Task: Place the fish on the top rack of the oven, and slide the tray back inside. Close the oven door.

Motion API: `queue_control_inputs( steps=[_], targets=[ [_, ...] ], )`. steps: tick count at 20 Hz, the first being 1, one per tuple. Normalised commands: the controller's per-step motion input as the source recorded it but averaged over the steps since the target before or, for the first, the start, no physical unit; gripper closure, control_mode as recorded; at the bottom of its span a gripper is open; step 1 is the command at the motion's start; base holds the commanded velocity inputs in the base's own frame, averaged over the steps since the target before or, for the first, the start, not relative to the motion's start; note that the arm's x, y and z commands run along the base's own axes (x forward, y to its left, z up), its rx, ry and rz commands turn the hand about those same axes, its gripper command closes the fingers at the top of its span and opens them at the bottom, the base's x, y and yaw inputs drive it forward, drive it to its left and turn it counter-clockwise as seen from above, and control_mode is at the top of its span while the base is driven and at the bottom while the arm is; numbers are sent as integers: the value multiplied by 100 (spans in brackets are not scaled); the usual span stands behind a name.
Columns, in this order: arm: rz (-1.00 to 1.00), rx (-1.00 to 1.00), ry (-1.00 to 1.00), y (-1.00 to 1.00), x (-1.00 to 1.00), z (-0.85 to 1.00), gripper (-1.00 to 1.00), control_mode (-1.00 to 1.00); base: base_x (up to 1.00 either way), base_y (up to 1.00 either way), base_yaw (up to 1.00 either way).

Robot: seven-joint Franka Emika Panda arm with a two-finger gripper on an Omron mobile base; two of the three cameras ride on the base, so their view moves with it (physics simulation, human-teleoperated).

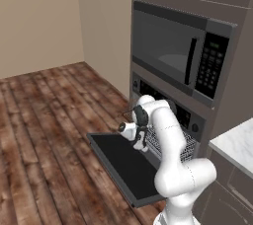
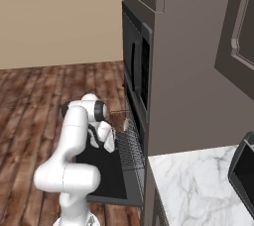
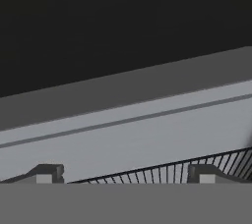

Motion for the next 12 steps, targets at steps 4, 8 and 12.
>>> queue_control_inputs(
  steps=[4, 8, 12],
  targets=[
    [1, 0, 0, -100, 2, 3, -100, -100, 0, 0, 0],
    [0, 0, 0, -97, 0, 17, -100, -100, 0, 0, 0],
    [3, 0, 0, -70, -1, 34, -100, -100, 0, 0, 0]
  ],
)
